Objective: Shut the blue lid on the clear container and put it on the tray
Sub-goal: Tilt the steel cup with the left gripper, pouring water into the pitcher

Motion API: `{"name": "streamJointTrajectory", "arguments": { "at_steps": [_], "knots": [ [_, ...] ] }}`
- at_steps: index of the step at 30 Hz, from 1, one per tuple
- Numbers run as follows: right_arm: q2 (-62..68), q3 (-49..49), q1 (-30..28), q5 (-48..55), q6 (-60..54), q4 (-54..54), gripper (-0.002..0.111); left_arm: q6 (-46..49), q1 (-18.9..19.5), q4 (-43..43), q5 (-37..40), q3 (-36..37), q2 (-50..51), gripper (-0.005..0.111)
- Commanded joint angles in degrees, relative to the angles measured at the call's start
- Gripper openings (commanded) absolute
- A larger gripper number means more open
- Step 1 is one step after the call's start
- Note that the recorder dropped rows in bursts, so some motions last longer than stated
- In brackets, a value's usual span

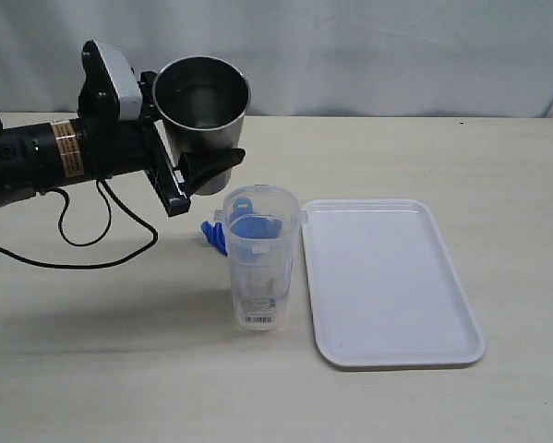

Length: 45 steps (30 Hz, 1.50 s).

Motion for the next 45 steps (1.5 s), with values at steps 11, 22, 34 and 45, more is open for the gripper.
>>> {"name": "streamJointTrajectory", "arguments": {
  "at_steps": [11,22,34,45],
  "knots": [
    [-0.2,0.1,0.0,0.1,0.0,0.1,0.005,8.7,-0.6,0.1,-2.0,-1.1,-1.3,0.0],
    [-0.2,0.1,0.0,0.1,0.0,0.1,0.005,14.9,-0.6,1.0,0.7,-1.1,-1.3,0.0],
    [-0.2,0.1,0.0,0.1,0.0,0.1,0.005,21.0,-0.6,1.1,0.7,-1.1,-1.3,0.0],
    [-0.2,0.1,0.0,0.1,0.0,0.1,0.005,24.8,-0.6,1.1,0.7,-1.1,-1.3,0.0]
  ]
}}
